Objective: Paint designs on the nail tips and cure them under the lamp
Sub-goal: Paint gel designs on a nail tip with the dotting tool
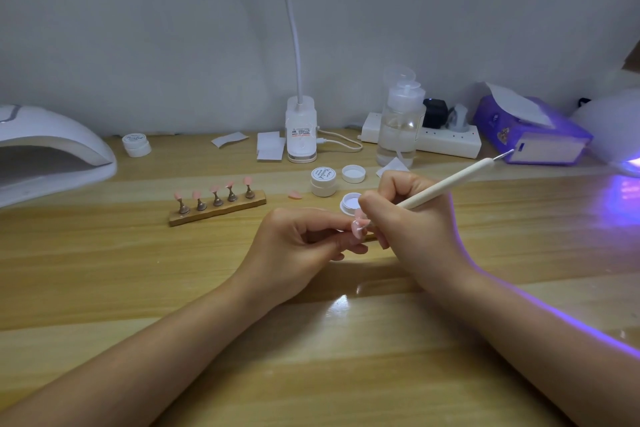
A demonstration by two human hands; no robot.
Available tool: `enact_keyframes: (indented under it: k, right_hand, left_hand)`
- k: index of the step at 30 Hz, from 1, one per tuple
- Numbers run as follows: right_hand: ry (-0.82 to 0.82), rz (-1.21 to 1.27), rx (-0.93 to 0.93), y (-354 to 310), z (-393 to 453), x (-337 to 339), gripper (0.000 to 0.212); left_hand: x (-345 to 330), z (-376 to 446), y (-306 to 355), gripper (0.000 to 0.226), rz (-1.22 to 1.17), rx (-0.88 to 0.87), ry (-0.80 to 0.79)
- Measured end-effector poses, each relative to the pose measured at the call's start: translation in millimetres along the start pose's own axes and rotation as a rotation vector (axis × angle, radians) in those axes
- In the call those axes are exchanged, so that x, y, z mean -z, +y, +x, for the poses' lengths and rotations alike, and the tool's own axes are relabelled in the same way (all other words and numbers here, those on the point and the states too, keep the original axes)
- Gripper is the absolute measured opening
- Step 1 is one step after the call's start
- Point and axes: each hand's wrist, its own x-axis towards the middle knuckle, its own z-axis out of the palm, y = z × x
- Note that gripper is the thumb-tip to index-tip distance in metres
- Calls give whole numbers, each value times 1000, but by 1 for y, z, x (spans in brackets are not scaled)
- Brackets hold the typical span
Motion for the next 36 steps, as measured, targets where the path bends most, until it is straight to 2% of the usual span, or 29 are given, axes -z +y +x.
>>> enact_keyframes:
  k: [12,18,24,28,36]
  right_hand:
    - [34,9,-4,3,2,-1,37]
    - [67,44,-37,4,5,0,31]
    - [93,66,-46,5,5,2,37]
    - [85,79,-56,3,5,1,23]
    - [44,41,-35,3,3,2,29]
  left_hand:
    - [0,0,2,19,-1,3,-7]
    - [0,0,1,22,-22,21,-8]
    - [-1,0,2,22,-30,27,-4]
    - [-1,0,2,19,-37,26,-1]
    - [-1,0,1,24,-34,18,-3]
